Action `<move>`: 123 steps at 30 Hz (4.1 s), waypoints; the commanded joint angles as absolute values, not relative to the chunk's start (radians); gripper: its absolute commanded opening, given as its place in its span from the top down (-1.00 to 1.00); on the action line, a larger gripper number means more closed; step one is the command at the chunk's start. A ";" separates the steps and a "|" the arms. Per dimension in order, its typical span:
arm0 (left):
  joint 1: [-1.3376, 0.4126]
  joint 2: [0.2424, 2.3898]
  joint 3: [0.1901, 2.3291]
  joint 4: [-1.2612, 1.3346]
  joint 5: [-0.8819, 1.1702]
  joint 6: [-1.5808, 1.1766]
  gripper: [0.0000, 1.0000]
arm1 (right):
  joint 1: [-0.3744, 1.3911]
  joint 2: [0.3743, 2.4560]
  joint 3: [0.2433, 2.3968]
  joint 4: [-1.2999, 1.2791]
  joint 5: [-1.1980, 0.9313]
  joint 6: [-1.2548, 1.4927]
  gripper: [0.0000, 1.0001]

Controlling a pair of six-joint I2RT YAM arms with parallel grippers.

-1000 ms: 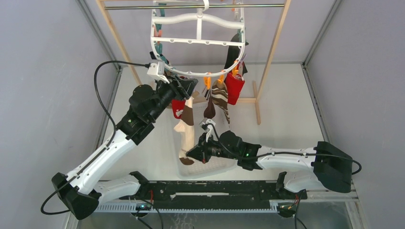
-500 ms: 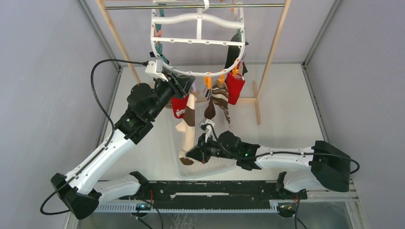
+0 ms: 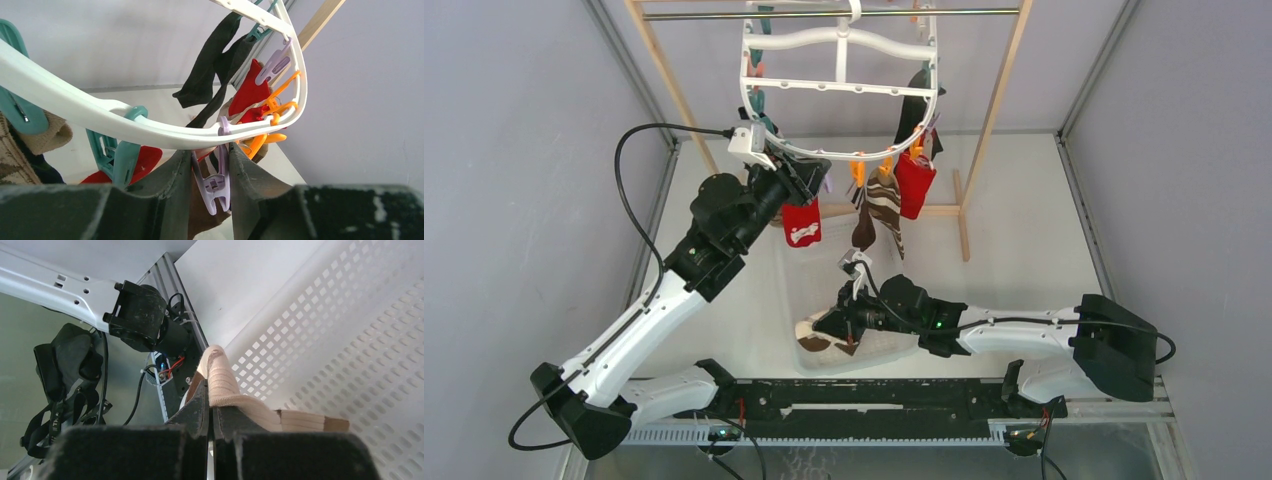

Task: Remove the socks clipped to the hanger
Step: Place the sock in the bin, then adjust the bin at the center of the board.

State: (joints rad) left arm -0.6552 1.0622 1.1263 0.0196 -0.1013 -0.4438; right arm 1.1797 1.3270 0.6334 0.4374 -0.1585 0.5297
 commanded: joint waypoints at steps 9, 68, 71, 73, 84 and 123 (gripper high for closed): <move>-0.656 1.026 1.156 0.007 -0.113 -0.431 0.25 | 1.192 1.294 0.617 0.475 -0.135 0.535 1.00; -0.658 0.870 0.773 -0.256 -0.255 -0.480 -0.55 | 1.235 1.049 0.634 -0.281 0.222 0.576 -0.61; -0.659 0.940 0.780 -0.218 -0.244 -0.485 -0.53 | 1.246 1.032 0.632 -0.306 0.231 0.582 -0.60; -0.659 0.992 0.782 -0.195 -0.244 -0.490 -0.48 | 1.250 1.027 0.631 -0.312 0.235 0.584 -0.60; -0.659 1.175 0.792 -0.144 -0.284 -0.476 -0.18 | 1.244 1.068 0.607 -0.322 0.258 0.616 -0.44; -0.755 1.016 0.504 -0.157 -0.317 -0.591 -0.10 | 0.826 0.916 0.540 -0.400 0.081 0.497 -0.44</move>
State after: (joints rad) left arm -0.7300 1.0546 0.5392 -0.0788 -0.2886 -0.5522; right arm 0.8742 0.9306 0.5507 -0.3759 0.1074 0.5491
